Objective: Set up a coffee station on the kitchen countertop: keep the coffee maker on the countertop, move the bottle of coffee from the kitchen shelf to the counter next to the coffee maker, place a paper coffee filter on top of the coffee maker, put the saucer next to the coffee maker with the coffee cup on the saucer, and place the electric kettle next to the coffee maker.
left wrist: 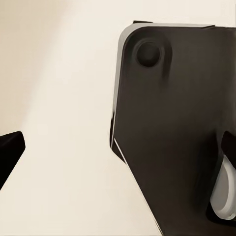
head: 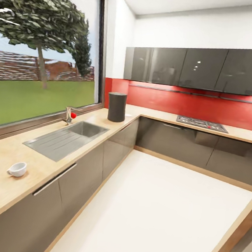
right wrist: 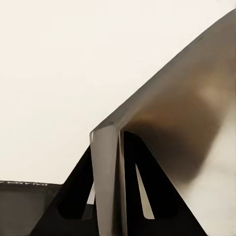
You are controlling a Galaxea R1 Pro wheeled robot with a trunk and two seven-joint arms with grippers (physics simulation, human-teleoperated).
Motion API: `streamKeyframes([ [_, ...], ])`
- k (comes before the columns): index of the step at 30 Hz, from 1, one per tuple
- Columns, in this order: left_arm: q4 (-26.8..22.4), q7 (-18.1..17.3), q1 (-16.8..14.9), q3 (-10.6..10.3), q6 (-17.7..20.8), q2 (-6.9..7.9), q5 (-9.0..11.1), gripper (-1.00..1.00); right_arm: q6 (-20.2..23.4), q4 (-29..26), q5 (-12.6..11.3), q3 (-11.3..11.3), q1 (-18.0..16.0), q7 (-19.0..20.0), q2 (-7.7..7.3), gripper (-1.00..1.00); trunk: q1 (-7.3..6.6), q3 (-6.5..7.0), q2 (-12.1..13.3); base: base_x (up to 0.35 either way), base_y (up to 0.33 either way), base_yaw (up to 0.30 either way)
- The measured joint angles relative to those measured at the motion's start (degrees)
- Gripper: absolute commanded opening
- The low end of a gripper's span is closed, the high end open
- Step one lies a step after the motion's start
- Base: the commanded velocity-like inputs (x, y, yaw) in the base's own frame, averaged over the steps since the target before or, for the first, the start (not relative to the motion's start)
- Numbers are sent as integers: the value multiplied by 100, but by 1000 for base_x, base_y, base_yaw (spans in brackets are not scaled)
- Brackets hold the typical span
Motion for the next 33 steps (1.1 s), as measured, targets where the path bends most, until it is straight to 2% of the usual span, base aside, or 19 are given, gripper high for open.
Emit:
streamKeyframes([
  [33,-7,1,0,3,-3,10,5,100,0,44,6,7,0,-9,0,-100,0,0,0,313,-133,0],
])
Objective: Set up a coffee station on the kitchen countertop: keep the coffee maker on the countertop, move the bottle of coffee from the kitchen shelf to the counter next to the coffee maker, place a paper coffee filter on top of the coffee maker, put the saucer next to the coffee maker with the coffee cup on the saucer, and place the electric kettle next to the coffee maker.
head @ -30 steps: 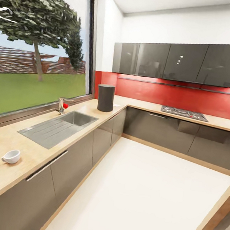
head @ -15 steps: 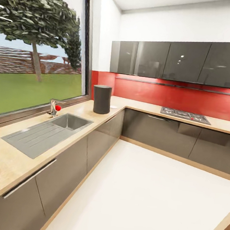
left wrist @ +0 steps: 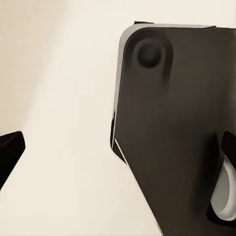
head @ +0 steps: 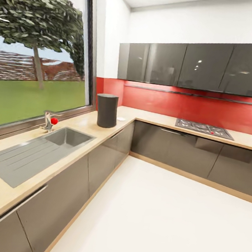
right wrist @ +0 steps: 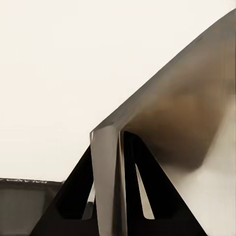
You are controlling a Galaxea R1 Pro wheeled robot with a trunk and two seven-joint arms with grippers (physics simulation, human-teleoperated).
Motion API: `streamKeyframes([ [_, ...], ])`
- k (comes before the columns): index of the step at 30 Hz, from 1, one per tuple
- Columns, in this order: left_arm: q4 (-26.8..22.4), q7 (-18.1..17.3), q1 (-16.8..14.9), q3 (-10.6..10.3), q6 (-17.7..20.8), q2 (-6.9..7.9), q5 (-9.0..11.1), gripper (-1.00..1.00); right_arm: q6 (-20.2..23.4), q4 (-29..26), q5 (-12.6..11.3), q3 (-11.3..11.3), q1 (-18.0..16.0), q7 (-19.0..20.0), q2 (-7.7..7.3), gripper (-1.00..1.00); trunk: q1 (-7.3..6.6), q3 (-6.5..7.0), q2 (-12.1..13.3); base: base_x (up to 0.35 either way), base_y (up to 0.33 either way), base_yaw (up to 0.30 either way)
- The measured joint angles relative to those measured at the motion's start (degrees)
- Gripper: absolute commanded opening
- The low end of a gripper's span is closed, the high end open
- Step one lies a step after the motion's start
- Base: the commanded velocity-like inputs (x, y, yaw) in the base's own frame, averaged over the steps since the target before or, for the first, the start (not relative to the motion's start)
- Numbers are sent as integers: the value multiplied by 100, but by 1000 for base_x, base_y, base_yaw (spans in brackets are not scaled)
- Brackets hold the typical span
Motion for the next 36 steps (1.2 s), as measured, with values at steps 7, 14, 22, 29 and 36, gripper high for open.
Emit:
streamKeyframes([
  [7,1,0,0,5,1,0,0,100,-13,241,-4,-24,0,1,0,-100,0,0,0,314,-131,0],
  [14,0,0,0,7,-1,-1,0,100,-18,264,-1,-28,0,1,0,-100,0,0,0,314,-131,0],
  [22,0,0,0,9,-2,-1,0,100,-18,264,-4,-28,0,1,0,-100,0,0,0,315,-126,0],
  [29,3,1,0,9,-2,-1,0,100,-18,265,-5,-27,0,1,0,-100,0,0,0,326,-57,0],
  [36,5,1,0,9,-4,-3,0,100,-18,265,-3,-26,0,1,0,-100,0,0,0,330,-4,0],
])
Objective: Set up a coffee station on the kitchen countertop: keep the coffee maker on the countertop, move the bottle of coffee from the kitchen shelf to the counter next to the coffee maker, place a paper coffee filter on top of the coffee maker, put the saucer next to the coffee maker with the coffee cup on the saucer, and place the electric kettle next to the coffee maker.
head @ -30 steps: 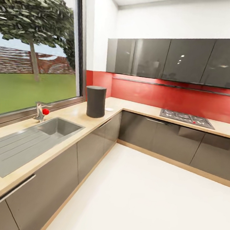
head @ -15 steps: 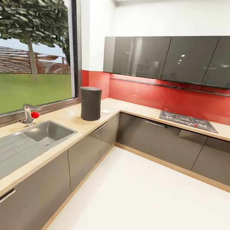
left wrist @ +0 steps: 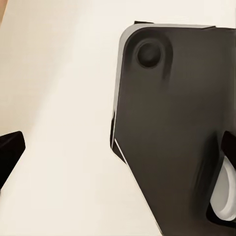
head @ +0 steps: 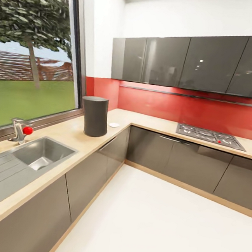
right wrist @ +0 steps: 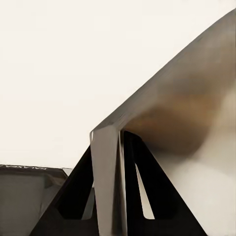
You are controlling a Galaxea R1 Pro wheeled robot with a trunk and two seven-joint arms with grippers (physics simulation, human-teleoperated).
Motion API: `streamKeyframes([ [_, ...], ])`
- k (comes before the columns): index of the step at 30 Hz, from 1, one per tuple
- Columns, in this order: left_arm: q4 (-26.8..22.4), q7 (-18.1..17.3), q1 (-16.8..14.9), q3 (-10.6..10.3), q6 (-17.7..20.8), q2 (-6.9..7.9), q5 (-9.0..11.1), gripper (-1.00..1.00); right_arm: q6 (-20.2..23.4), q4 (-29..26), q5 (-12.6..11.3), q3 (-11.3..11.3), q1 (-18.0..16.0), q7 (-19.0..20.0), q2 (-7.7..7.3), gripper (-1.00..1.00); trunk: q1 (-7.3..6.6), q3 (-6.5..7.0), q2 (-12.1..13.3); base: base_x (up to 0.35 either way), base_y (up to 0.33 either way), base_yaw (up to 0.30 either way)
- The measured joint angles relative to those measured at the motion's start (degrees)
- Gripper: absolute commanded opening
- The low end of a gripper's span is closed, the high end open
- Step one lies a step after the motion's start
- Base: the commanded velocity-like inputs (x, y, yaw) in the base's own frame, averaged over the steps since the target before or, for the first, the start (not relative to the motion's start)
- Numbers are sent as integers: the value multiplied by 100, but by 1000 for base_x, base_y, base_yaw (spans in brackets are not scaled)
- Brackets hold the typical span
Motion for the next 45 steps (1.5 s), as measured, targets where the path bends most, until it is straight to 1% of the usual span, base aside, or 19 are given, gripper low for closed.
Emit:
streamKeyframes([
  [35,-4,0,0,0,-2,-7,0,100,0,-3,-5,0,1,-9,0,-100,0,0,0,331,0,0],
  [45,-2,-1,0,-2,-2,-10,0,100,-1,-8,-5,-2,1,-9,0,-100,1,0,-1,325,-97,0],
])
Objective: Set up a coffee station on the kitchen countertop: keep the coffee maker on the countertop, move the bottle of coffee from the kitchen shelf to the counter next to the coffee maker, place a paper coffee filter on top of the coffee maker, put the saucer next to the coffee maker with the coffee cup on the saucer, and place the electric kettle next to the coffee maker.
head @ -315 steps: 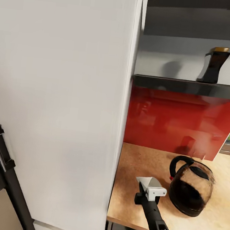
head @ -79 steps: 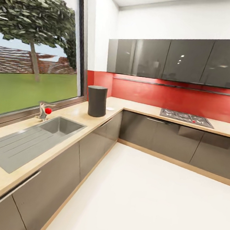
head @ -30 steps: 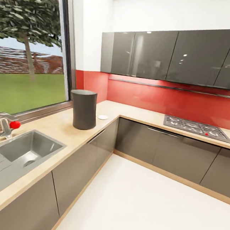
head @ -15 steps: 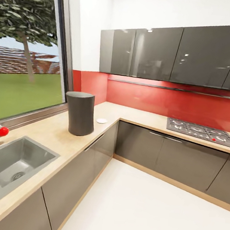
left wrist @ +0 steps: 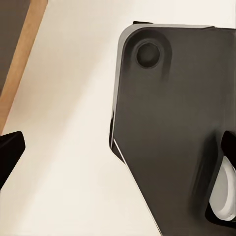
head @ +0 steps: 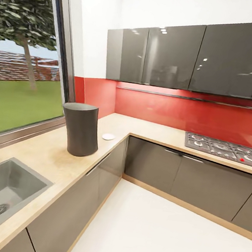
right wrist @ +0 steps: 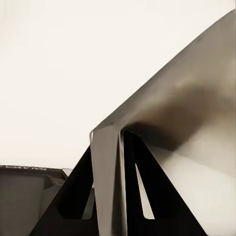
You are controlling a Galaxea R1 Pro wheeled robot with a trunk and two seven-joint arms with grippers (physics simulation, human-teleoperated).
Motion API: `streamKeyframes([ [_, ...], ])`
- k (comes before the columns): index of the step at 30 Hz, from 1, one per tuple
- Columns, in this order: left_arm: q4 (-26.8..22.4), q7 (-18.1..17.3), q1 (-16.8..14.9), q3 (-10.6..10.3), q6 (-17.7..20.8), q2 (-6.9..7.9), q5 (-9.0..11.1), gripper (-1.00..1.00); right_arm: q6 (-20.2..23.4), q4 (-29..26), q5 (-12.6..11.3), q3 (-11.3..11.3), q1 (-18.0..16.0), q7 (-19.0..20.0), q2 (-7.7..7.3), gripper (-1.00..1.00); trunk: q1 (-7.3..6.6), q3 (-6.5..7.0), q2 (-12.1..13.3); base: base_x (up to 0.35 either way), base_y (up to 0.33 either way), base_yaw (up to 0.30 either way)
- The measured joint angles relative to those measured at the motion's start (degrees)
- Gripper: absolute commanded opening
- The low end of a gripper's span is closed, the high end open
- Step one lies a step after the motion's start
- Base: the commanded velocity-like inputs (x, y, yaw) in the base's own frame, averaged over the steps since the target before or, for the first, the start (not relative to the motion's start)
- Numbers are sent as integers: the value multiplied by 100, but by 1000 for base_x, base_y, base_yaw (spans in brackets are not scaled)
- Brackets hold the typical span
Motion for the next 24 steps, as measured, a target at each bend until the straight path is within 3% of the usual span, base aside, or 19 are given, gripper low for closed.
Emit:
streamKeyframes([
  [24,5,0,0,-7,0,1,0,100,-2,-2,0,-1,-1,0,0,-100,0,0,0,299,-195,19],
])
